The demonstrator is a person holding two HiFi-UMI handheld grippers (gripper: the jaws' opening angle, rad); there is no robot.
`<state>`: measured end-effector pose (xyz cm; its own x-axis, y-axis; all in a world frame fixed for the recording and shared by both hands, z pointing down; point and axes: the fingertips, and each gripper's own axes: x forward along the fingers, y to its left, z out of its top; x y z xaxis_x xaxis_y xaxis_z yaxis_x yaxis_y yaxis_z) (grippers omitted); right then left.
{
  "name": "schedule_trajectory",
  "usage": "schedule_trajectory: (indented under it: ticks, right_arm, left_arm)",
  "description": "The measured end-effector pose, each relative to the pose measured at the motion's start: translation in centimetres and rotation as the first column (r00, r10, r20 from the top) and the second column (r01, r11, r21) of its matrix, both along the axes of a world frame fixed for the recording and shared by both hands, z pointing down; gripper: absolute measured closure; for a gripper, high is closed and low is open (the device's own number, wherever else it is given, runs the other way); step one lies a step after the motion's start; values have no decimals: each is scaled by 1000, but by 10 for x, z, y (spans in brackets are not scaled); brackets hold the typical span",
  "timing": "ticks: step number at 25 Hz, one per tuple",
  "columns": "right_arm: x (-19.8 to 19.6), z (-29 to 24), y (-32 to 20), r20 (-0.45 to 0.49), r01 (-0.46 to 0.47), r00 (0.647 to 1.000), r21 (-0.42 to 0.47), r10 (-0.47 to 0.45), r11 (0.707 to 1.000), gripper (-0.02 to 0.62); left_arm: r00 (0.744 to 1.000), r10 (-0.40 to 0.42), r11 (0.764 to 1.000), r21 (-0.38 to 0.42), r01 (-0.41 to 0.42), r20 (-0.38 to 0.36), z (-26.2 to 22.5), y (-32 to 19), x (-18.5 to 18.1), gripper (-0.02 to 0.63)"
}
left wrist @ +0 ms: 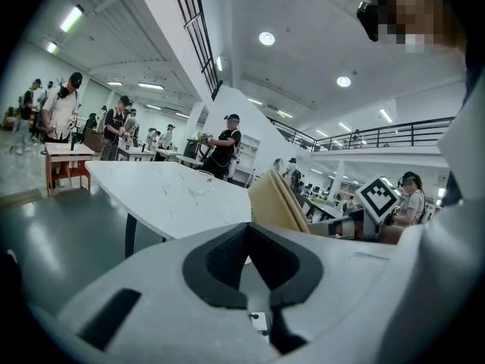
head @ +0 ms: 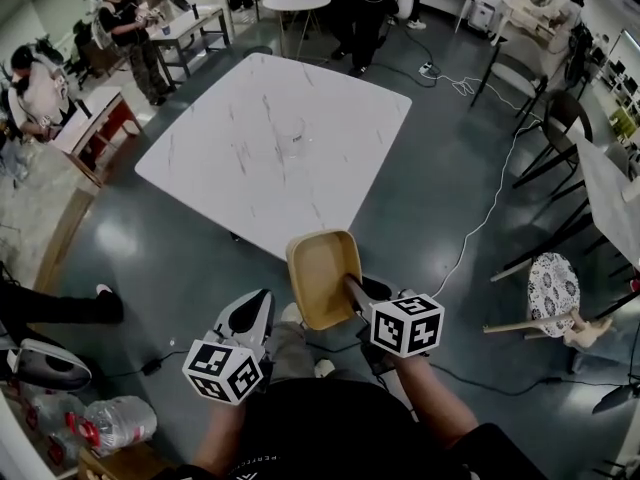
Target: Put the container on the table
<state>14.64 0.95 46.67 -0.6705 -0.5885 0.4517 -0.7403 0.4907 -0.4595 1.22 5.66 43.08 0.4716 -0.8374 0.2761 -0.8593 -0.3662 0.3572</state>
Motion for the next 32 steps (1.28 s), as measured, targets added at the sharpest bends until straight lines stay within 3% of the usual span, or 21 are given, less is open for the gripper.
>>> schedule_trajectory:
  ticks: [11,32]
  right_arm:
    - [-4,9,-59,-24,-65,998,-29,64,997,583]
    - [-23,28,-168,-68,-194,980,-109,188,975,581]
  left_arm:
    - [997,79,997,7,-79,6,1,-77,-3,620]
    - [978,209,976,-68,-209,-4,18,-204,-24,620]
